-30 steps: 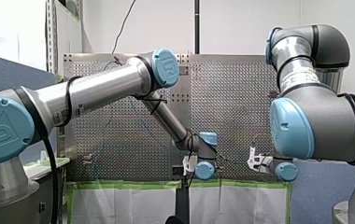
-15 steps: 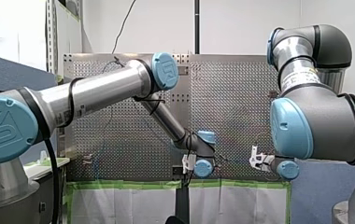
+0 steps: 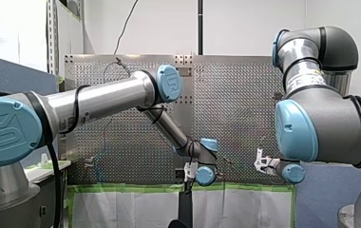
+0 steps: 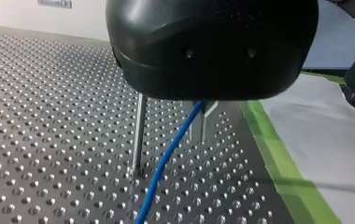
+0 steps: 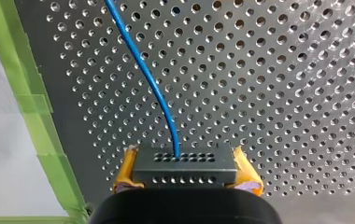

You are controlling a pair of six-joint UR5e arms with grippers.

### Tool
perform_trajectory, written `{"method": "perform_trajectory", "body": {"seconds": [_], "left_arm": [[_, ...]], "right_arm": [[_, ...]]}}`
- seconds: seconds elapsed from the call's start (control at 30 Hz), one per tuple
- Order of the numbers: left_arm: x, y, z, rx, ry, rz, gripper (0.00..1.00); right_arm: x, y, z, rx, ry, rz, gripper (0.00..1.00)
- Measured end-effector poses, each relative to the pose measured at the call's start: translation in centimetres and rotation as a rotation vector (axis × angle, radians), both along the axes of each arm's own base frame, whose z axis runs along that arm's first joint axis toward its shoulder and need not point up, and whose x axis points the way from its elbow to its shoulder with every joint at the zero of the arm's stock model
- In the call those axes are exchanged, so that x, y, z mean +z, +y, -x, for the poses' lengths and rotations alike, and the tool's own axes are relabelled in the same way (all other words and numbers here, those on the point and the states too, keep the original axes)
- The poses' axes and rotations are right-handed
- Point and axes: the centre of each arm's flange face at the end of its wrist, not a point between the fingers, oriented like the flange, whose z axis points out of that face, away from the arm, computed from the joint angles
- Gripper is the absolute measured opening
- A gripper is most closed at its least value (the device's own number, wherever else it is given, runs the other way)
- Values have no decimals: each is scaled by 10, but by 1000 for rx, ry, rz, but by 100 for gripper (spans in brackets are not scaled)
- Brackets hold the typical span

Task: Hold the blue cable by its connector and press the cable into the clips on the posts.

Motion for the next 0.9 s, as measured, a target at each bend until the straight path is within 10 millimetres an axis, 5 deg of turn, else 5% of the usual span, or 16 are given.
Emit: {"method": "perform_trajectory", "body": {"seconds": [0.9], "left_arm": [[21, -3, -32, -14, -31, 40, 0]], "right_arm": [[9, -20, -4, 13, -3, 43, 0]]}}
